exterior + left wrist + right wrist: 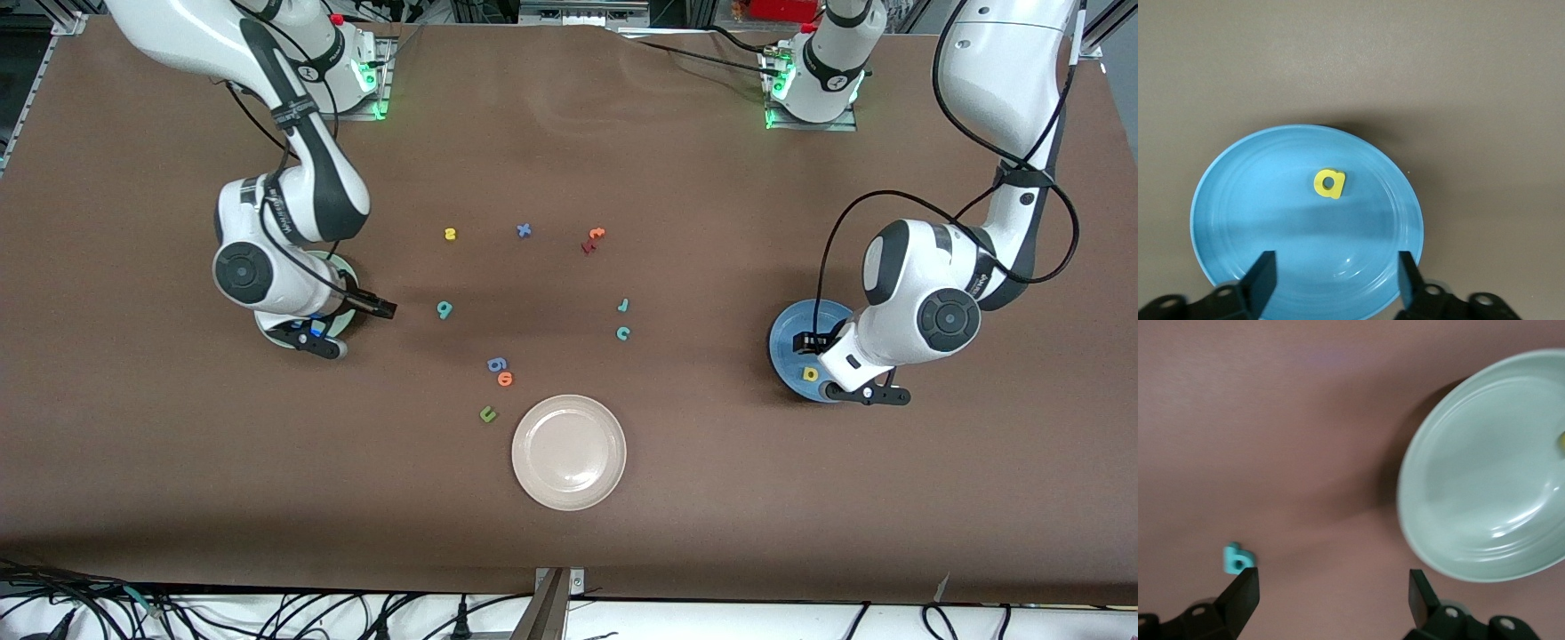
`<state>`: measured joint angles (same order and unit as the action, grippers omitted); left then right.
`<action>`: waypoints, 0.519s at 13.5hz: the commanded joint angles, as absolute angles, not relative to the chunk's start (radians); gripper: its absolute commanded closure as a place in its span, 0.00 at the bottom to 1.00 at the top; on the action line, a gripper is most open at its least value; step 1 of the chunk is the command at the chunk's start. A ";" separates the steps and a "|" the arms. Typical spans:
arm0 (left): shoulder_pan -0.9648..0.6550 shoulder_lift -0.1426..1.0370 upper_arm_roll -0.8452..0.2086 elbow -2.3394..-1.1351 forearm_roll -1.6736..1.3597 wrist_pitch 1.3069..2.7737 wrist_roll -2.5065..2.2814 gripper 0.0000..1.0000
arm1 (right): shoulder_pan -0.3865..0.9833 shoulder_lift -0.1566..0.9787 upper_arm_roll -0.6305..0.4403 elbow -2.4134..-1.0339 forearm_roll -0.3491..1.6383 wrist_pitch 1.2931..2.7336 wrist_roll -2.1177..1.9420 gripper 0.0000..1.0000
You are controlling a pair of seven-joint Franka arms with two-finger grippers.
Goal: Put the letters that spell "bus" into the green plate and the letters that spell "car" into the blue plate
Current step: 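Grasp the teal b with the right gripper while the left gripper reaches teal c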
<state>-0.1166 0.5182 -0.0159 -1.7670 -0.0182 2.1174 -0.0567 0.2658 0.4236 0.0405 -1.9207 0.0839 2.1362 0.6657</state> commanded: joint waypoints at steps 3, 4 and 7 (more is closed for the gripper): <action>-0.141 0.534 -0.035 -1.746 0.000 2.106 -0.154 0.00 | 0.353 0.511 0.038 -1.899 0.103 2.273 0.894 0.01; -0.179 0.547 -0.035 -1.744 -0.005 2.114 -0.213 0.00 | 0.366 0.524 0.038 -1.899 0.103 2.302 0.950 0.01; -0.276 0.561 -0.035 -1.743 -0.006 2.118 -0.403 0.00 | 0.405 0.555 0.040 -1.899 0.104 2.350 1.055 0.01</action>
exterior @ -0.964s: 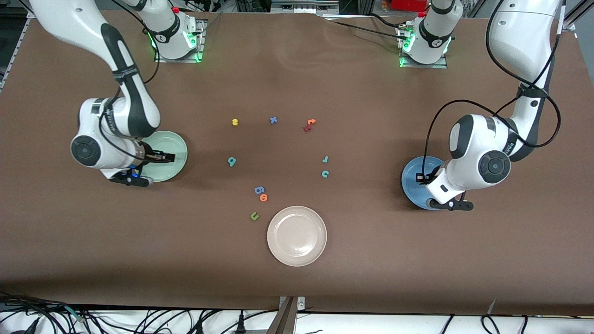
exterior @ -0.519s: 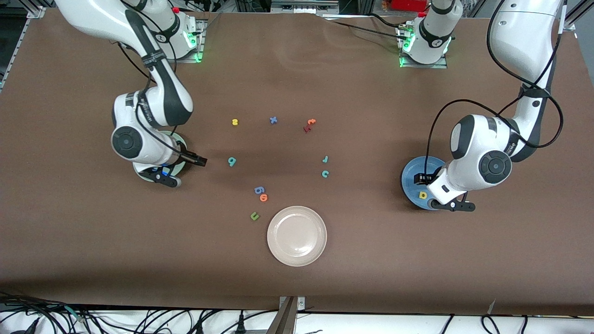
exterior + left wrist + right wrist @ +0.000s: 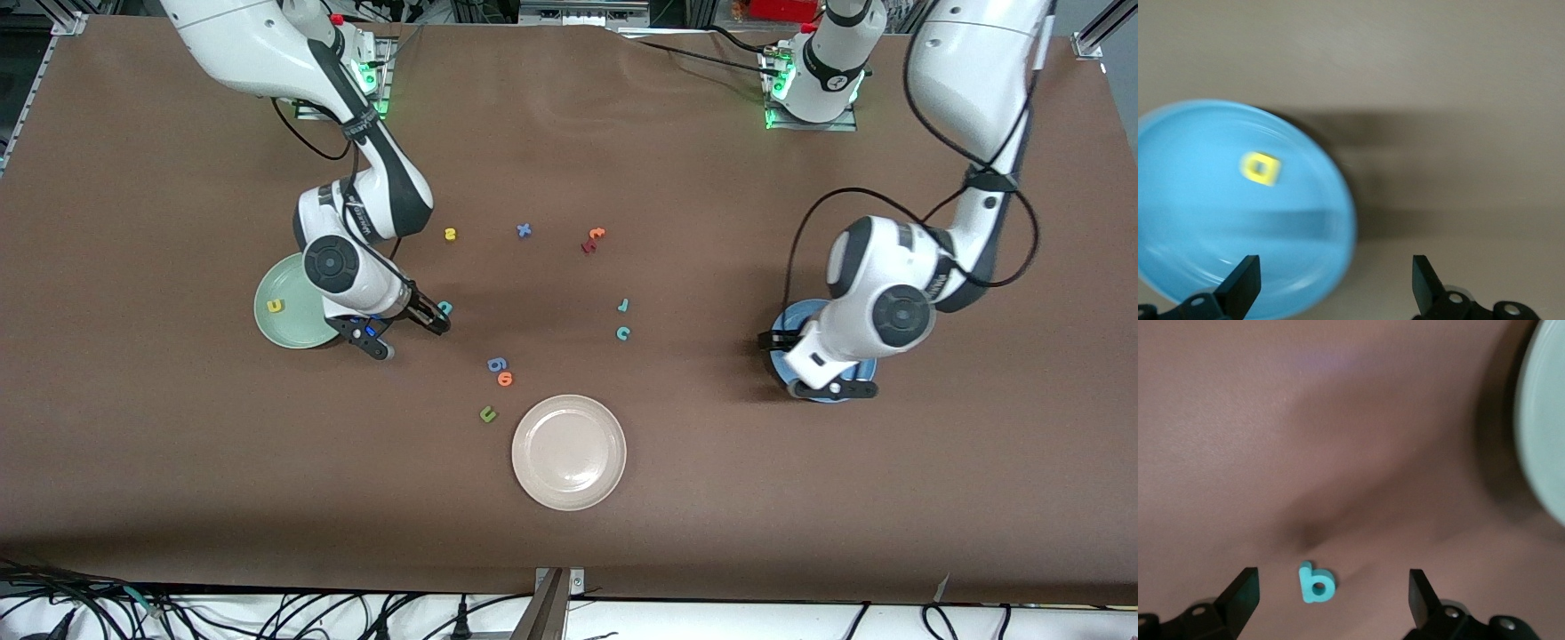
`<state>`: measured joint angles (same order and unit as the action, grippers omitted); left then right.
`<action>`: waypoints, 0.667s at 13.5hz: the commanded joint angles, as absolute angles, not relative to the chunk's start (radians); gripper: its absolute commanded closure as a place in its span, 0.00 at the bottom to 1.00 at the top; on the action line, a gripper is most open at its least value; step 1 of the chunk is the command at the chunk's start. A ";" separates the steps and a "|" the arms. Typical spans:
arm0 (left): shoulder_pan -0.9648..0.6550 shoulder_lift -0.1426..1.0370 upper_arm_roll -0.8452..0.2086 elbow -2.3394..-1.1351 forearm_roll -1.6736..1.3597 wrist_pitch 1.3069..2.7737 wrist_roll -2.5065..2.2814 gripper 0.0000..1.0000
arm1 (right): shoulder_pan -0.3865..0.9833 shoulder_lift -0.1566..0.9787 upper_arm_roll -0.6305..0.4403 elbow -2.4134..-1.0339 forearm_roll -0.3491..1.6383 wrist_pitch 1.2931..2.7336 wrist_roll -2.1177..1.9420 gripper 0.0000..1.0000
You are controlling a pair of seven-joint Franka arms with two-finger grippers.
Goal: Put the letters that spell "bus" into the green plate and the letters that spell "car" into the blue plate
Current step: 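Grasp the teal b with the right gripper while the left gripper reaches teal c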
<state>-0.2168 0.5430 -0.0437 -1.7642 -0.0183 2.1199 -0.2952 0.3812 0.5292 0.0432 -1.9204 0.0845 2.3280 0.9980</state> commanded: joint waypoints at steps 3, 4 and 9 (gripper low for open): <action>-0.333 0.569 -0.037 -1.743 -0.102 2.118 -0.437 0.00 | 0.434 0.590 0.040 -1.901 0.106 2.402 1.107 0.01; -0.356 0.572 -0.037 -1.743 -0.110 2.118 -0.463 0.00 | 0.443 0.595 0.040 -1.902 0.106 2.404 1.114 0.01; -0.443 0.649 -0.037 -1.632 -0.109 2.118 -0.593 0.00 | 0.448 0.595 0.040 -1.914 0.115 2.399 1.114 0.14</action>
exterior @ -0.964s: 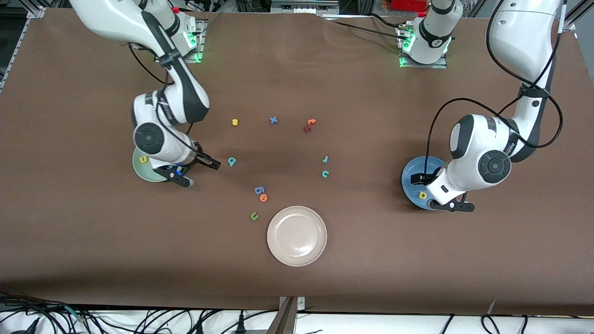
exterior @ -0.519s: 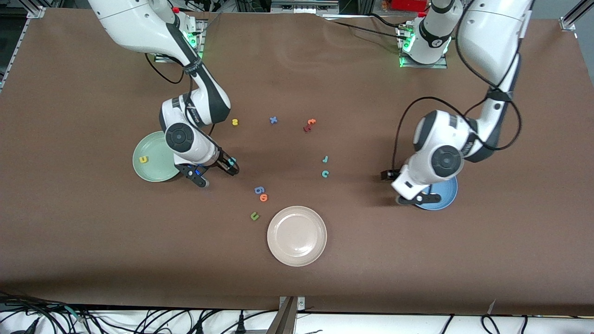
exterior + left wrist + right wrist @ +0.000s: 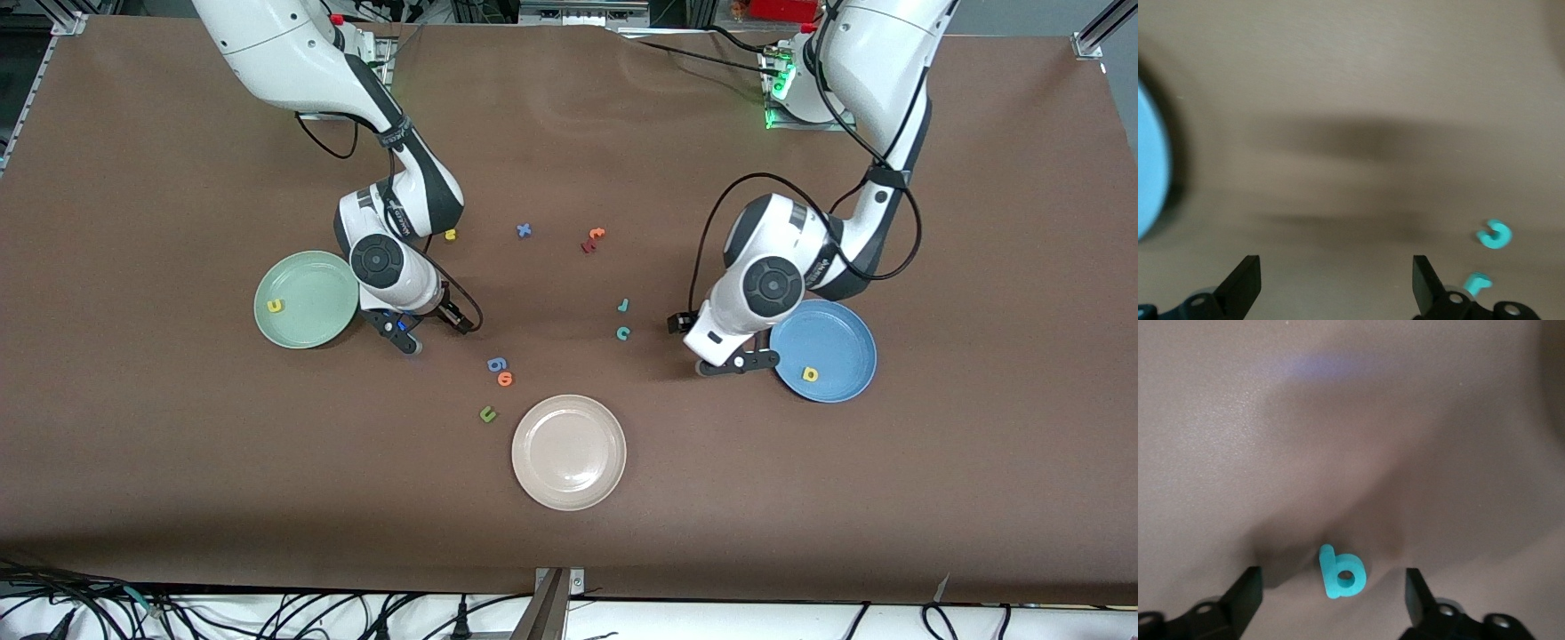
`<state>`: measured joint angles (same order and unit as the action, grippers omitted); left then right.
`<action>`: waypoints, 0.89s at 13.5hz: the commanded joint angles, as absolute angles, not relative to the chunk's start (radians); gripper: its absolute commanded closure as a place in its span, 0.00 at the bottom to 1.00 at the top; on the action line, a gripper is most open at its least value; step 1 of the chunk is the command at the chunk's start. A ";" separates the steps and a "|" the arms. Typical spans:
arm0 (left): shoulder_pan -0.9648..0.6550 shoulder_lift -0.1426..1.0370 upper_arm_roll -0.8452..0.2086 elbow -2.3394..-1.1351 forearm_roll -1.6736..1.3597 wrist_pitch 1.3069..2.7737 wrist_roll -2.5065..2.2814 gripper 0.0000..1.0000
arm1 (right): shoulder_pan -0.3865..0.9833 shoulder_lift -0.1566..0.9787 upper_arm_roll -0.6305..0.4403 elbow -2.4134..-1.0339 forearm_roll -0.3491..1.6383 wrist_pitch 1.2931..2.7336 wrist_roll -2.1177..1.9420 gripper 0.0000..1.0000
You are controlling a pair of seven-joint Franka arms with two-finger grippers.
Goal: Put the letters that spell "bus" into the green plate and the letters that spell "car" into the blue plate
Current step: 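Grasp the teal b with the right gripper while the left gripper reaches teal c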
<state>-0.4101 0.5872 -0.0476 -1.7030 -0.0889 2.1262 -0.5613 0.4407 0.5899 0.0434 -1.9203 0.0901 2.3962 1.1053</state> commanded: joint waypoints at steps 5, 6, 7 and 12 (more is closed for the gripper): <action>-0.497 0.721 -0.037 -1.546 -0.109 2.120 -0.678 0.00 | 0.448 0.552 0.040 -1.977 0.117 2.442 1.112 0.19; -0.497 0.730 -0.037 -1.531 -0.110 2.120 -0.678 0.00 | 0.448 0.543 0.040 -1.992 0.117 2.451 1.112 0.19; -0.499 0.735 -0.037 -1.525 -0.112 2.120 -0.680 0.00 | 0.446 0.535 0.040 -2.006 0.117 2.459 1.112 0.24; -0.514 0.758 -0.037 -1.514 -0.117 2.164 -0.701 0.00 | 0.446 0.525 0.038 -2.022 0.117 2.464 1.097 0.55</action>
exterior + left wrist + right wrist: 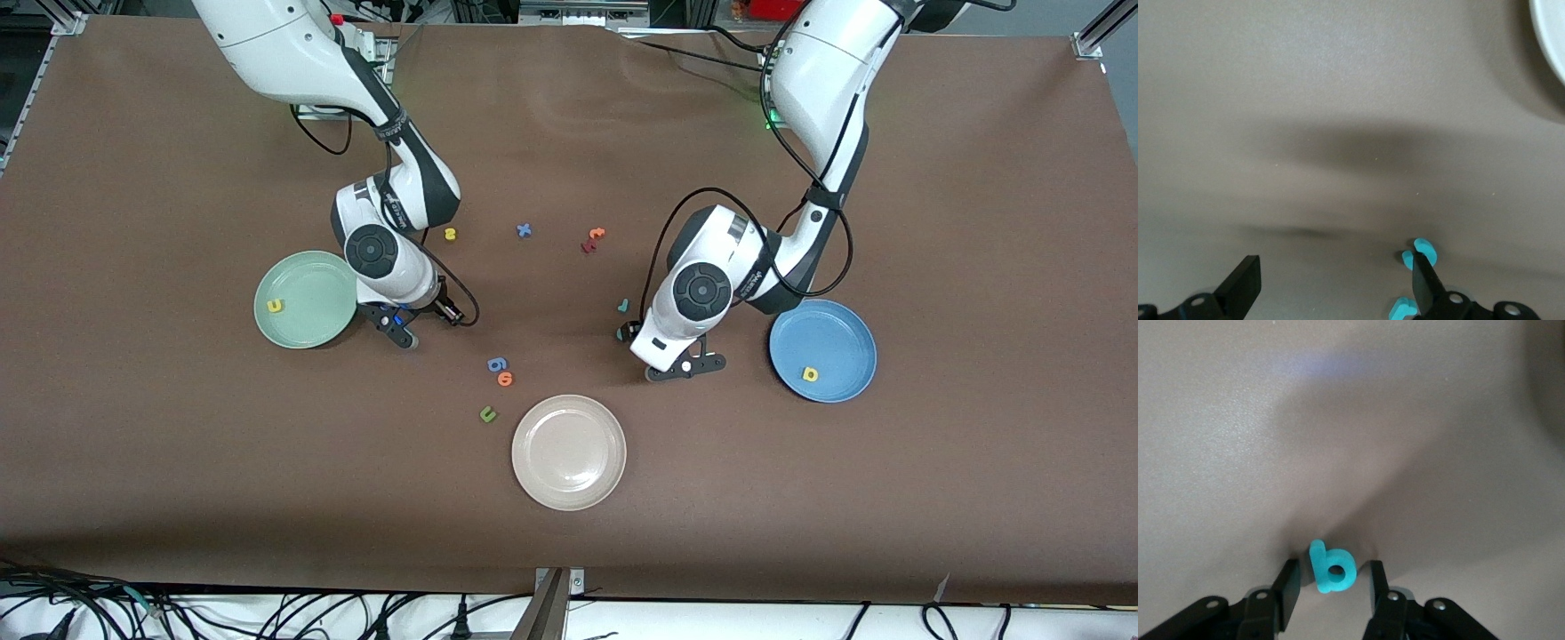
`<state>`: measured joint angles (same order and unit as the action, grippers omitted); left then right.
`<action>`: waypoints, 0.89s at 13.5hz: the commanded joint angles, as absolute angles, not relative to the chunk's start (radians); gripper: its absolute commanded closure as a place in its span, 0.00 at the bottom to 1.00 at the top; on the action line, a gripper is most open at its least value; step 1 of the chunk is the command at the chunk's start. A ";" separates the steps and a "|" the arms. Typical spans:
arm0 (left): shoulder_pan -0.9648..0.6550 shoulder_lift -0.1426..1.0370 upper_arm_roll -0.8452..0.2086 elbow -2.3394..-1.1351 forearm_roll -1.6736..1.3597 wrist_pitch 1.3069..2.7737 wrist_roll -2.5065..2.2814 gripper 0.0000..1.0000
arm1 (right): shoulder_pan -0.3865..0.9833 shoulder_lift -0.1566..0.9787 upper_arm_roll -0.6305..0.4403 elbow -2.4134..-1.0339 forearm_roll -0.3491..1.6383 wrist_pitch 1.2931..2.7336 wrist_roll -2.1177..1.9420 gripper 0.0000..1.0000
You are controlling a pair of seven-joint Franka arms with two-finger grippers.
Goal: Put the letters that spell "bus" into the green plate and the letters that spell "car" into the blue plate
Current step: 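Carry the b to the green plate while the left gripper grasps the c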
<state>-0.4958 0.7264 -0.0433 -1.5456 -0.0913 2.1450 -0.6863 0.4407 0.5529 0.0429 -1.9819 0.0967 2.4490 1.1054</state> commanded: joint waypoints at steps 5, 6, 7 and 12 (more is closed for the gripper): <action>-0.545 0.790 -0.037 -1.502 -0.117 2.195 -0.726 0.00 | 0.446 0.505 0.040 -2.088 0.115 2.570 1.094 0.58; -0.552 0.793 -0.037 -1.502 -0.117 2.206 -0.726 0.00 | 0.446 0.505 0.038 -2.097 0.115 2.586 1.091 0.58; -0.557 0.798 -0.037 -1.502 -0.117 2.209 -0.727 0.00 | 0.446 0.505 0.038 -2.097 0.115 2.586 1.091 0.58; -0.569 0.816 -0.037 -1.502 -0.117 2.232 -0.736 0.00 | 0.446 0.503 0.038 -2.092 0.115 2.579 1.085 0.92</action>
